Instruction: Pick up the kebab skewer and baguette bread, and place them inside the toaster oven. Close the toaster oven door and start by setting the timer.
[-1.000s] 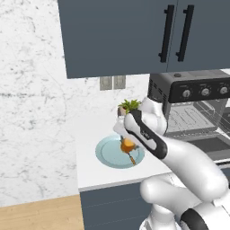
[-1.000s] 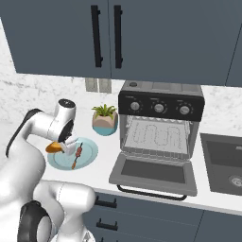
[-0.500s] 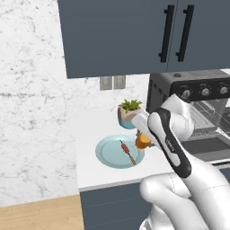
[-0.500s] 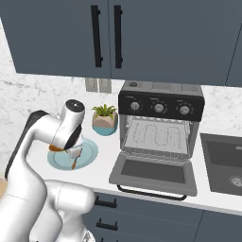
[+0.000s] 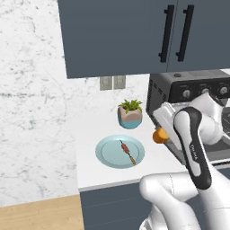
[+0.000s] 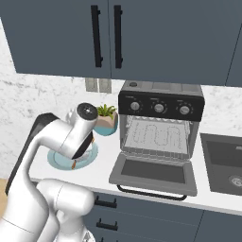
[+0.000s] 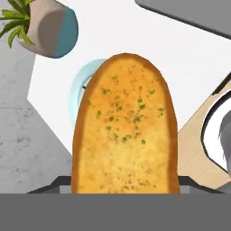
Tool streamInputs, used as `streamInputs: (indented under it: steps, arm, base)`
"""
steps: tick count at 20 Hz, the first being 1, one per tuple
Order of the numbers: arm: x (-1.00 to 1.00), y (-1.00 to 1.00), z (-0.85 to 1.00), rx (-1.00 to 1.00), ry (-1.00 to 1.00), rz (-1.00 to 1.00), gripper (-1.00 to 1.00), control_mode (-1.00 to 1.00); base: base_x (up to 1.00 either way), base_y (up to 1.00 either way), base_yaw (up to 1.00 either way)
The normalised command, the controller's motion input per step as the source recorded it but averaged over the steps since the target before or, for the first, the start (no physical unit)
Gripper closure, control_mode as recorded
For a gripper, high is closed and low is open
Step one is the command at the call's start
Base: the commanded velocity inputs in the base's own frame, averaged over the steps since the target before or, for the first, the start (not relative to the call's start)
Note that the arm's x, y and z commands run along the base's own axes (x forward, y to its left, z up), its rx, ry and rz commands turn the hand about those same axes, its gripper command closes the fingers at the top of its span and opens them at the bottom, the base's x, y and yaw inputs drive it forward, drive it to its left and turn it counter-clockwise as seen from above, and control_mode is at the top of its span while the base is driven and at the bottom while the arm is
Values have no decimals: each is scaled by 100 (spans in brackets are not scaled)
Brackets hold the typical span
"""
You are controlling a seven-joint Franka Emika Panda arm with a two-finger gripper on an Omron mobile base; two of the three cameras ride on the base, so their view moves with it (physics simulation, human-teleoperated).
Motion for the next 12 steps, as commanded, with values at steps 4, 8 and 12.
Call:
streamInputs:
  steps: [4,8,12]
  arm:
    - [-4,-45,41,1,-7,-9,100,-100]
    - [-5,-48,43,0,-9,-8,100,-100]
    - [-9,-52,36,0,-8,-9,100,-100]
  base:
    - [0,0,0]
    - [0,0,0]
    - [0,0,0]
